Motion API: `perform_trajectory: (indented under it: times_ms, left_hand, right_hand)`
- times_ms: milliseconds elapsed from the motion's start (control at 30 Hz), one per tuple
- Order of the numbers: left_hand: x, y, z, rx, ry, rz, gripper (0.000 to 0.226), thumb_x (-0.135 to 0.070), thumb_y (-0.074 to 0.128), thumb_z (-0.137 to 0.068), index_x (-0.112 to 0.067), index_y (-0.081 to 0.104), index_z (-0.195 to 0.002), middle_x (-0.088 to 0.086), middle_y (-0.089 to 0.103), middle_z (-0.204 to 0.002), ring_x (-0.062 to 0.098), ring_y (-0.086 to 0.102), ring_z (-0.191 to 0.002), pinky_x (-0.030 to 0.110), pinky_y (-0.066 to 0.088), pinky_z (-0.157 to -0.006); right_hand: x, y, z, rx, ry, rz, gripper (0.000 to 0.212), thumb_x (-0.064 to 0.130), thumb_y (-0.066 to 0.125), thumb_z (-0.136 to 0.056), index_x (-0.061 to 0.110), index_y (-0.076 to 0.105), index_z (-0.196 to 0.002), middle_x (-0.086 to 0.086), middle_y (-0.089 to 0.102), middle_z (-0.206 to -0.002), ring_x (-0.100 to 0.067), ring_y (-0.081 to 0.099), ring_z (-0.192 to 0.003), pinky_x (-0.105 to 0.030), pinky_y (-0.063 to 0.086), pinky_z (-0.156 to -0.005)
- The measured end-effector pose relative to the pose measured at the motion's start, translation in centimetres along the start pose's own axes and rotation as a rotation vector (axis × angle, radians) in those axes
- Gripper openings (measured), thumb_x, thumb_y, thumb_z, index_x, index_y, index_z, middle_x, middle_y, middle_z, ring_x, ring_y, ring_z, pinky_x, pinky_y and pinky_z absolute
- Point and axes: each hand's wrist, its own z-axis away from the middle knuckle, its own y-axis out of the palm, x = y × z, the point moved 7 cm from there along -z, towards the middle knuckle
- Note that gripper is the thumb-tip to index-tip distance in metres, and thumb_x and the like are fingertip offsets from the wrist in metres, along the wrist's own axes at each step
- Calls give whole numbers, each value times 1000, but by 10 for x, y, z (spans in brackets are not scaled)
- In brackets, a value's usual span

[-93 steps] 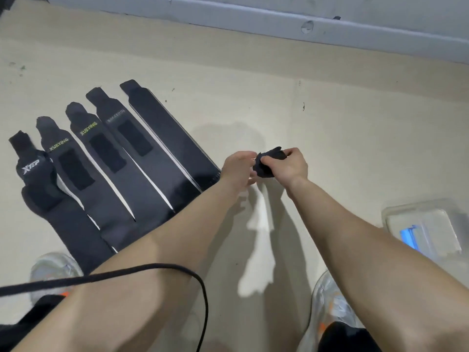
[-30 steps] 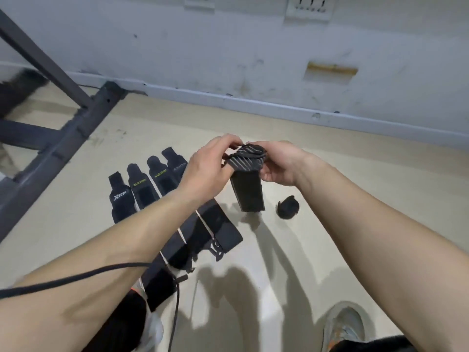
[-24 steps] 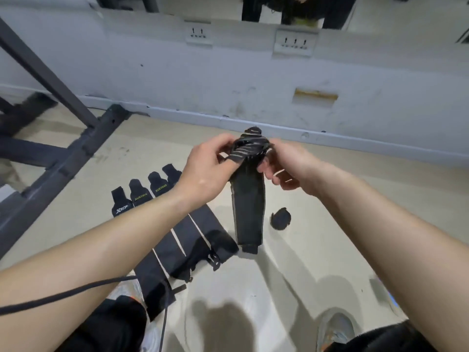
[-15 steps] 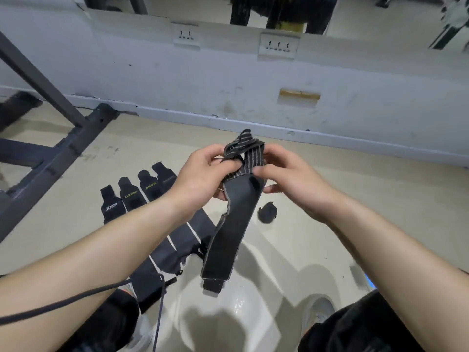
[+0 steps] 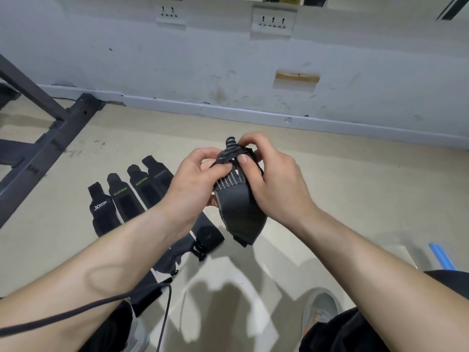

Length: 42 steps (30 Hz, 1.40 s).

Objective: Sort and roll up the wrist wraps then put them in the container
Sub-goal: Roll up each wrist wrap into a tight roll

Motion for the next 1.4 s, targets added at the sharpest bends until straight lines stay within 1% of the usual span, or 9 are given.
perform_trajectory:
  times_ms: [200,300,467,600,867,1000,1067,1200,1400]
  left_hand:
    - [4,-3,-5,-1,-21,12,22,-7,64,-98,-16,61,-117,-3,75,-87,14,67,-68,25,49,-52]
    - [2,-2,-3,20,-4,10,27,-6,67,-96,-18,60,-119,-3,73,-87,13,67,-68,26,49,-55]
    - [-4,1,2,122,-21,96,43,-15,64,-77,-15,63,-120,-1,70,-90,17,64,-74,31,47,-56]
    - [-3,-2,2,102,-38,163,48,-30,66,-79,-11,62,-123,3,70,-95,21,64,-73,33,49,-57]
    - [-5,-3,1,124,-38,221,50,-13,66,-73,-17,61,-123,2,70,-104,14,64,-75,26,40,-56]
    - [-10,2,2,151,-7,293,57,1,64,-76,-3,54,-132,-7,67,-74,3,58,-53,24,34,-54]
    - [-11,3,1,157,-9,305,56,11,63,-82,0,53,-136,-2,65,-81,2,59,-53,21,40,-53]
    - [-11,1,-3,179,28,261,62,5,65,-71,-7,59,-132,6,64,-112,14,68,-84,23,54,-66]
    - [-8,5,6,101,181,-131,65,-11,78,-68,-21,59,-129,-8,61,-119,4,65,-77,22,55,-76]
  right_hand:
    - [-7,4,-2,-50,-56,6,7,34,51,-101,29,51,-106,10,59,-104,-17,56,-93,-45,50,-78]
    - [-7,7,-4,31,-68,-64,15,33,61,-97,32,51,-108,15,60,-108,-7,57,-94,-34,47,-74]
    - [-11,2,-3,39,-16,-140,11,27,62,-100,31,54,-105,22,62,-101,11,54,-66,-21,35,-66]
    - [-14,3,-3,42,-8,-150,7,25,58,-103,31,55,-103,21,62,-99,8,53,-65,-24,37,-66]
    - [-9,1,-3,44,-83,-47,10,24,47,-102,26,57,-102,9,62,-99,-14,54,-91,-42,47,-82]
    - [-9,-1,-3,35,-108,-36,10,23,46,-102,26,56,-101,9,61,-97,-16,54,-89,-42,48,-80]
    - [-8,-3,-3,28,-119,-35,11,23,46,-101,27,57,-100,10,60,-96,-17,54,-88,-42,48,-79]
    - [-10,-4,-3,10,-125,-14,10,22,50,-102,25,59,-100,7,59,-95,-18,55,-86,-44,49,-76]
    - [-10,-9,1,-135,-127,70,8,25,55,-100,20,60,-97,8,64,-91,-17,57,-79,-43,49,-71]
